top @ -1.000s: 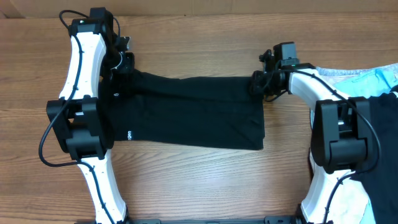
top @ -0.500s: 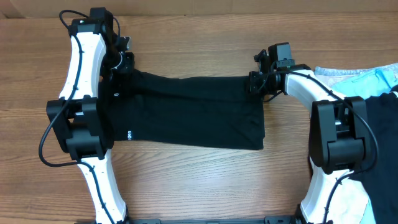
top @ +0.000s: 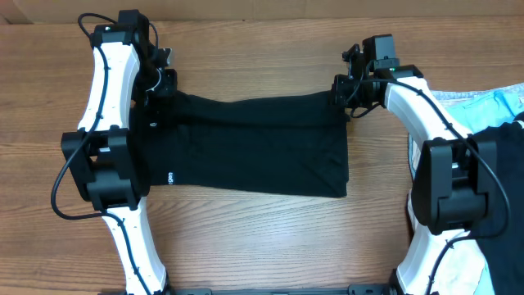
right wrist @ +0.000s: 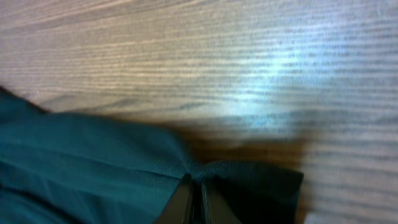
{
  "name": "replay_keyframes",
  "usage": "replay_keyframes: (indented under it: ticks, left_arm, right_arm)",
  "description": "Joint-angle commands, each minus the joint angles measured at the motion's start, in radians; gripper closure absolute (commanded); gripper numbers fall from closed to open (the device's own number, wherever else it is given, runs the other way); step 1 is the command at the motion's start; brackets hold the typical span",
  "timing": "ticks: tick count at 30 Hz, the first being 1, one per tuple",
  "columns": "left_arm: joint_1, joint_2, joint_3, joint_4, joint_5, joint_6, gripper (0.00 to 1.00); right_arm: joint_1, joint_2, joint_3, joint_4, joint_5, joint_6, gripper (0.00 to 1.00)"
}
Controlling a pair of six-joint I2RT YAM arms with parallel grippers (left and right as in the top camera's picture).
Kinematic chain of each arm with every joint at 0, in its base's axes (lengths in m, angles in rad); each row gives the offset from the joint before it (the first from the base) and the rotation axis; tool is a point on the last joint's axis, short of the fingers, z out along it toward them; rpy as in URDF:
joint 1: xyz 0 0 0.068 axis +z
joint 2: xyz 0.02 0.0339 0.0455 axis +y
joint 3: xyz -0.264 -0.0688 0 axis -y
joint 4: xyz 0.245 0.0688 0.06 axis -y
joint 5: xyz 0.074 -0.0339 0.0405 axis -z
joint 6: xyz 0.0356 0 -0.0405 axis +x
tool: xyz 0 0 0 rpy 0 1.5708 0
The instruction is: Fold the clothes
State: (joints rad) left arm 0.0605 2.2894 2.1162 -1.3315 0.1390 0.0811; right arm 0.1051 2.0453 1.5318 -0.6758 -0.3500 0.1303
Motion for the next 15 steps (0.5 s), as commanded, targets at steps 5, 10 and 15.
replay_keyframes:
  ticks: [5,10,15]
  left_arm:
    - [-0.001,0.005,0.039,-0.043,0.012,0.002,0.96]
    - [-0.001,0.005,0.113,-0.131,0.011,0.028,0.96]
    - [-0.001,0.005,0.212,-0.200,0.010,0.020,0.96]
  right_arm:
    - [-0.004,-0.043,0.026,-0.104,0.058,-0.001,0.96]
    - [-0.004,-0.054,0.028,-0.204,0.058,-0.004,0.96]
    - [-0.003,-0.117,0.028,-0.261,0.058,-0.007,0.96]
